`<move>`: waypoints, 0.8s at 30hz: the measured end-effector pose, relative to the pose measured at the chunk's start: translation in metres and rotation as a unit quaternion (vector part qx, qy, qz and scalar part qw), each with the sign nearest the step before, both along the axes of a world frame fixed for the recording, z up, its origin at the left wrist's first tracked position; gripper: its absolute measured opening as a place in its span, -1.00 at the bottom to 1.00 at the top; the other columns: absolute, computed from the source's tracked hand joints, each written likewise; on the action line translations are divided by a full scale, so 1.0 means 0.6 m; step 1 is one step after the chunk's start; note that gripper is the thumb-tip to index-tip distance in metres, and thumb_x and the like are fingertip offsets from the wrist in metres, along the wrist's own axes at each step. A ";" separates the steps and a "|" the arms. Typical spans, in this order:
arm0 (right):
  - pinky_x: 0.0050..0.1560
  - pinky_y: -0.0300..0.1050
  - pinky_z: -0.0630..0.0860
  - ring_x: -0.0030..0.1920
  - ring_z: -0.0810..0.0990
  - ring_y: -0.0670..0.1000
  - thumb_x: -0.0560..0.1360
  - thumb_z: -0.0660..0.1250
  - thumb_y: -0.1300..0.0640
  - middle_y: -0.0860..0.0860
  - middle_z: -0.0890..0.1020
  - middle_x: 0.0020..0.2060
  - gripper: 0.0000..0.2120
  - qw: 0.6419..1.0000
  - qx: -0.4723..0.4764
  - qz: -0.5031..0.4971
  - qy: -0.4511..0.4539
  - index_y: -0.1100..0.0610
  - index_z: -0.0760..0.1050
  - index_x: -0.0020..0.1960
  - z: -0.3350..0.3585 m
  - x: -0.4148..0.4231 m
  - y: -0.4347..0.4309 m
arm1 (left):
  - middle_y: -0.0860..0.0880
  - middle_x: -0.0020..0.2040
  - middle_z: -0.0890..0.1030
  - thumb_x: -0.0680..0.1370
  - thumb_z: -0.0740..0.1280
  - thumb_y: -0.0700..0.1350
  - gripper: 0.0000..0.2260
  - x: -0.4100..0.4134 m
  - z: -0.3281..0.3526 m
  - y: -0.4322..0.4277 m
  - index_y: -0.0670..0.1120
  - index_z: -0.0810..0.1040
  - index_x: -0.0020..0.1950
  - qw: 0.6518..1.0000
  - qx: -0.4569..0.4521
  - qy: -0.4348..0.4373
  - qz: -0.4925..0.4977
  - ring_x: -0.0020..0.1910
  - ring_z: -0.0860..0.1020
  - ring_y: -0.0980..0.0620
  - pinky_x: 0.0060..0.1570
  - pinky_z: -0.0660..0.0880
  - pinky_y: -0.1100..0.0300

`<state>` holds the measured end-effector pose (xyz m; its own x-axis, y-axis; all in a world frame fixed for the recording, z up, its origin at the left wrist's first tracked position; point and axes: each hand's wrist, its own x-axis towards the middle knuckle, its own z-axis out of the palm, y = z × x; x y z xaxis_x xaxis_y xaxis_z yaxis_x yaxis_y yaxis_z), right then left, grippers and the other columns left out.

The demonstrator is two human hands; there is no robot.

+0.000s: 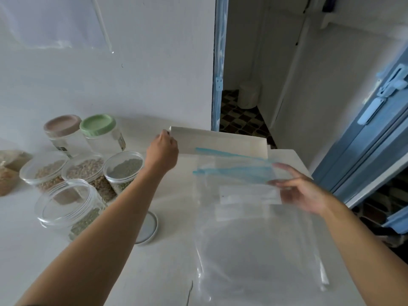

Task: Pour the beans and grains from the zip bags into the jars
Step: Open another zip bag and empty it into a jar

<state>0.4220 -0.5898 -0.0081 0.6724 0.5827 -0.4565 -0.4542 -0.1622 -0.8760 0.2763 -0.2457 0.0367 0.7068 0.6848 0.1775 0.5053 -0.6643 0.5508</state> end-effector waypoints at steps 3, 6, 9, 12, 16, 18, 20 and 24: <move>-0.45 -0.19 0.56 -0.41 0.61 0.00 0.53 0.28 0.48 0.18 0.71 -0.05 -0.43 0.997 -0.076 0.001 -0.014 -0.04 0.50 0.38 -0.011 0.000 -0.003 | -0.36 0.25 0.53 0.70 0.09 -0.14 -0.71 -0.003 0.005 0.018 -0.27 0.40 0.32 0.999 -0.010 -0.016 0.026 0.19 0.49 -0.34 0.05 0.34 -0.05; -0.39 -0.12 0.61 -0.37 0.65 0.04 0.53 0.24 0.52 0.22 0.70 -0.01 -0.37 0.994 -0.109 0.020 -0.019 -0.06 0.47 0.41 -0.018 -0.001 -0.003 | -0.37 0.22 0.52 0.70 0.10 -0.14 -0.71 -0.009 0.003 0.025 -0.26 0.38 0.36 0.998 -0.019 -0.044 0.046 0.15 0.49 -0.34 -0.03 0.26 0.02; -0.16 -0.01 0.65 -0.15 0.70 0.14 0.51 0.25 0.55 0.24 0.71 0.03 -0.29 0.993 -0.099 0.050 -0.030 -0.17 0.43 0.40 -0.021 -0.003 0.004 | -0.37 0.21 0.52 0.70 0.09 -0.14 -0.72 -0.014 0.009 0.027 -0.24 0.38 0.36 0.995 -0.015 -0.081 0.053 0.14 0.49 -0.35 -0.05 0.24 0.04; -0.09 -0.01 0.64 0.05 0.71 0.21 0.48 0.30 0.56 0.23 0.70 0.09 -0.20 0.994 -0.070 0.054 -0.057 -0.26 0.39 0.40 -0.022 -0.001 0.016 | -0.37 0.17 0.53 0.71 0.08 -0.14 -0.70 -0.018 0.018 0.025 -0.23 0.37 0.39 0.994 -0.009 -0.090 0.054 0.12 0.49 -0.34 -0.08 0.22 0.06; -0.04 0.01 0.64 0.03 0.72 0.16 0.40 0.38 0.59 0.19 0.71 0.07 -0.13 0.987 -0.079 0.002 -0.141 -0.16 0.35 0.46 -0.033 0.006 0.036 | -0.32 0.08 0.57 0.70 0.10 -0.13 -0.69 -0.024 0.013 0.013 -0.21 0.37 0.41 0.994 -0.071 -0.079 0.031 0.04 0.56 -0.30 -0.06 0.42 -0.01; -0.05 -0.02 0.60 -0.06 0.67 0.10 0.37 0.43 0.57 0.19 0.68 0.06 -0.15 0.969 -0.125 -0.036 -0.209 -0.05 0.32 0.48 -0.039 0.008 0.048 | -0.33 0.15 0.60 0.71 0.12 -0.10 -0.66 -0.028 -0.010 0.002 -0.20 0.36 0.44 0.992 -0.114 -0.044 0.016 0.09 0.61 -0.34 0.09 0.58 -0.12; 0.03 -0.04 0.50 0.03 0.58 0.07 0.34 0.54 0.45 0.13 0.64 0.09 -0.15 0.944 -0.181 -0.052 -0.272 -0.02 0.31 0.48 -0.047 0.010 0.052 | -0.37 0.09 0.60 0.70 0.12 -0.10 -0.71 -0.033 -0.043 -0.011 -0.21 0.40 0.36 0.988 -0.157 -0.014 -0.005 -0.02 0.64 -0.35 0.02 0.60 -0.13; 0.18 0.02 0.45 0.21 0.49 0.10 0.27 0.69 0.19 0.03 0.57 0.15 -0.07 0.900 -0.283 -0.013 -0.331 0.07 0.34 0.53 -0.058 0.010 0.045 | -0.27 -0.29 0.55 0.69 0.11 -0.11 -0.80 -0.043 -0.089 -0.033 -0.22 0.42 0.11 0.972 -0.233 0.007 -0.012 -0.50 0.49 -0.12 -0.33 0.39 0.08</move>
<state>0.4279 -0.5631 -0.0430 0.9165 0.3626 -0.1690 0.1275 -0.6651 -0.7358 0.2503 -0.2658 -0.0169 0.7240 0.6713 -0.1586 0.5024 -0.3556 0.7881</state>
